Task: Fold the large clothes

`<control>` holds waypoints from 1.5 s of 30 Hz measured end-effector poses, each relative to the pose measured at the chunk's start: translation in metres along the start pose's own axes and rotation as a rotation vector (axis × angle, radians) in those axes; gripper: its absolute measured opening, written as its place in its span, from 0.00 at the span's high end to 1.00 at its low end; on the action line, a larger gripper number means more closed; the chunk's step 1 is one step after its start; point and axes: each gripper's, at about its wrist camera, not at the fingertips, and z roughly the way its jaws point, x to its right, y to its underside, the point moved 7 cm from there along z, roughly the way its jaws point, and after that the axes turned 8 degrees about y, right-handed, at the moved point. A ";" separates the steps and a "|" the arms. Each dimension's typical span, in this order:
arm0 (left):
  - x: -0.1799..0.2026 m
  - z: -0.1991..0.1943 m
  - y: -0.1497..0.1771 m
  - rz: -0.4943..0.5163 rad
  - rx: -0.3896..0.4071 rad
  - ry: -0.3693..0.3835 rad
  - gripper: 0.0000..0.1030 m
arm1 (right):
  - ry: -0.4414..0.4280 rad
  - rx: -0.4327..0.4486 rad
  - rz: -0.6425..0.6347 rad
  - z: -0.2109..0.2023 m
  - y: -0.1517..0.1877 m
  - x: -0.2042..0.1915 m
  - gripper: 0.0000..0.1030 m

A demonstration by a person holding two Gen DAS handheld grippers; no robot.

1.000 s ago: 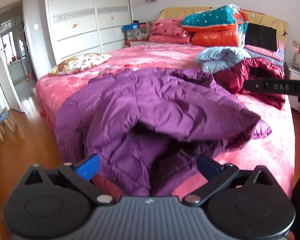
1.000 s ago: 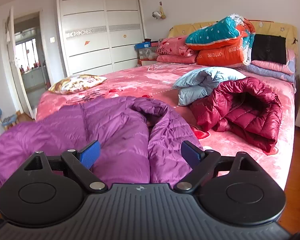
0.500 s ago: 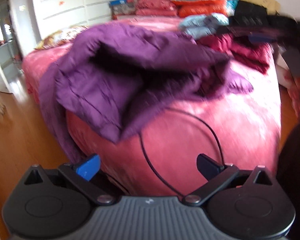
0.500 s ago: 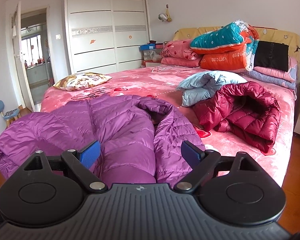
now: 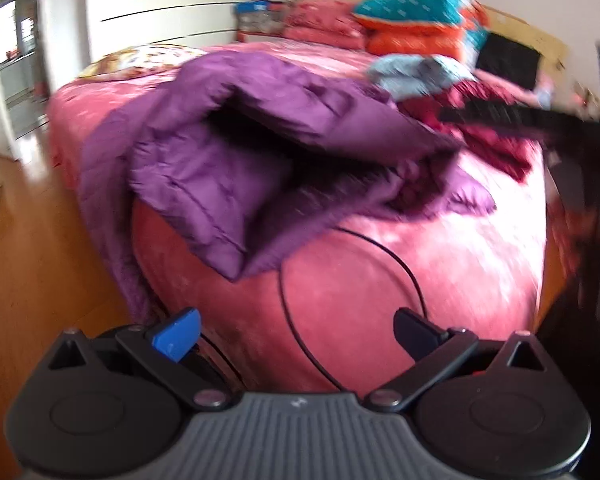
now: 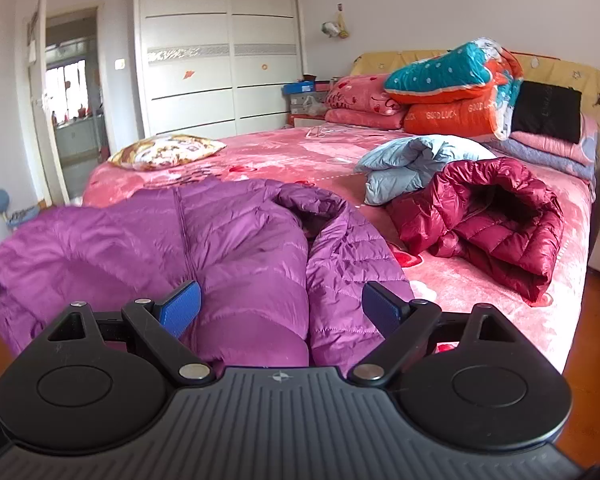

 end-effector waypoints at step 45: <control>-0.097 0.054 -0.147 -0.172 0.241 -0.359 0.74 | -0.263 -0.243 -0.044 0.090 0.071 -0.001 0.00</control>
